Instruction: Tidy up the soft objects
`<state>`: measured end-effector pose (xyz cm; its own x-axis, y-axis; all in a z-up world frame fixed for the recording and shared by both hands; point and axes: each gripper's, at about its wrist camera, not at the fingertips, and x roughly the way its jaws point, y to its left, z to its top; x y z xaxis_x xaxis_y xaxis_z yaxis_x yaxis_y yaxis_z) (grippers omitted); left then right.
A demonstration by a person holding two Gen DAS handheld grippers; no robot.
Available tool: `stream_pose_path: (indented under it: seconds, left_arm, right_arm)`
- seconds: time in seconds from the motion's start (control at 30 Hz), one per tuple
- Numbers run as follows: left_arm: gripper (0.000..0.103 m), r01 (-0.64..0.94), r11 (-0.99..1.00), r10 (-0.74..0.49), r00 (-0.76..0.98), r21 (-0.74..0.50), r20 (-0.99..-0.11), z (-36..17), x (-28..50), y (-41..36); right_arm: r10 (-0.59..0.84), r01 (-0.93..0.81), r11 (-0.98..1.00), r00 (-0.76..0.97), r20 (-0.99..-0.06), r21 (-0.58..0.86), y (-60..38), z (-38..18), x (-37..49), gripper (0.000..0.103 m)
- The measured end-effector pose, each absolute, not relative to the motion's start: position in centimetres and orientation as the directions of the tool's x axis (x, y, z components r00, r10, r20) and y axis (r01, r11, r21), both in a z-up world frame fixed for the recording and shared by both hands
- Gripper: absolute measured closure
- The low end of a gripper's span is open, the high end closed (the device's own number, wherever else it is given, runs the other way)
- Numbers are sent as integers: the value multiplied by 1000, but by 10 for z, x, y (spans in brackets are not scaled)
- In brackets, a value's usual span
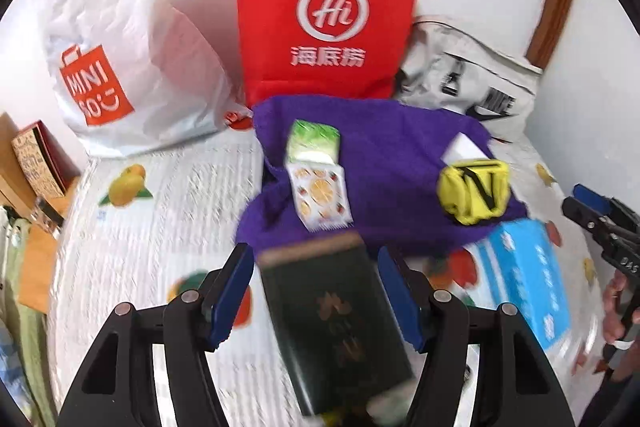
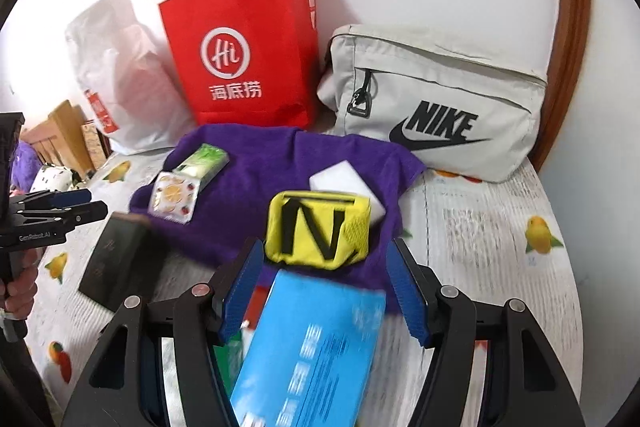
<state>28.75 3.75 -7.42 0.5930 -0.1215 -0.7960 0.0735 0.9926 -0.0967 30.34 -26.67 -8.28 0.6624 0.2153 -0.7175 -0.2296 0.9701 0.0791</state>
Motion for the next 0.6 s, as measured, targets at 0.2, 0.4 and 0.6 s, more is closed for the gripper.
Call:
stream_pose_path:
  seconds: [0.2,0.4,0.6]
  left_arm:
    - [40,120,987,-156,565,-106,-810,-81,246,26]
    - [40,202,968,-237,530,-151,-814,-100,204,16]
    - [40,265,958,-239,520,-111,-820,-122,182,6]
  right_arm:
    - [266,-242,960,641,-720,139,-267,-85,257,40]
    - [261,-252,959,618,-741,127,-264,-97,210,40]
    - [276,-255,956,606,-746,145,-263,-113,172,40]
